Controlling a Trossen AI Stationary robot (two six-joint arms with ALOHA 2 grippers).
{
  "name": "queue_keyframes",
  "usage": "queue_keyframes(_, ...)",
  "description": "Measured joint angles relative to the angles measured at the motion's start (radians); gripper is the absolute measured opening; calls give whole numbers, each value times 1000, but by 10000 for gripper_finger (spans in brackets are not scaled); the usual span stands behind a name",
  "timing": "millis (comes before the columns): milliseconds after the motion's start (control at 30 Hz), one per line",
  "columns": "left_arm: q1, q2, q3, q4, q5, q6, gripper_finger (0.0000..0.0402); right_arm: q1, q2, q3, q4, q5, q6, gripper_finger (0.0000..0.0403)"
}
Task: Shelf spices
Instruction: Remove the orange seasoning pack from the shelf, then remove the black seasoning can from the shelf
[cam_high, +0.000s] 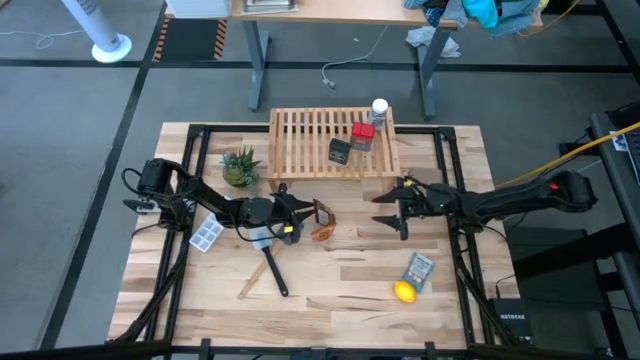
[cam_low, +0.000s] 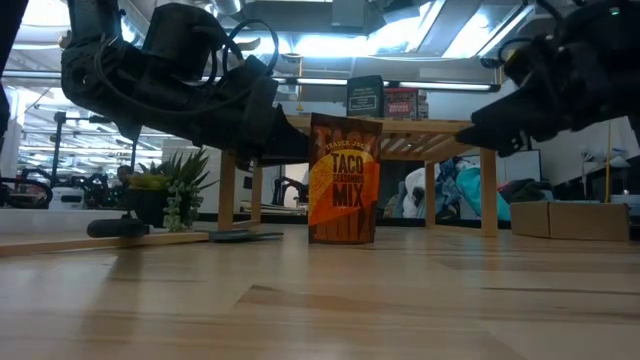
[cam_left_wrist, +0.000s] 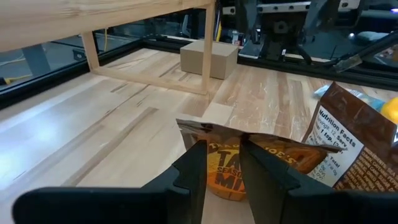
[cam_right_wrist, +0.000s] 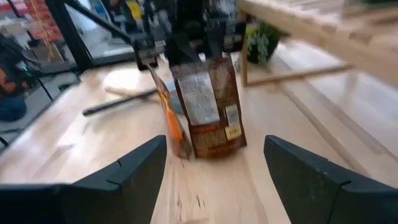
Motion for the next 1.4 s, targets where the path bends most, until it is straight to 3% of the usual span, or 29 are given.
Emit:
queue_keyframes(600,0,0,27,0,0,0,88,0,393,206,65,7,-9,264)
queue_keyframes(1200,0,0,35,-8,0,4,88,0,462,275,66,15,-55,69)
queue_keyframes(1400,0,0,35,-6,0,51,88,0,462,275,64,2,-56,27)
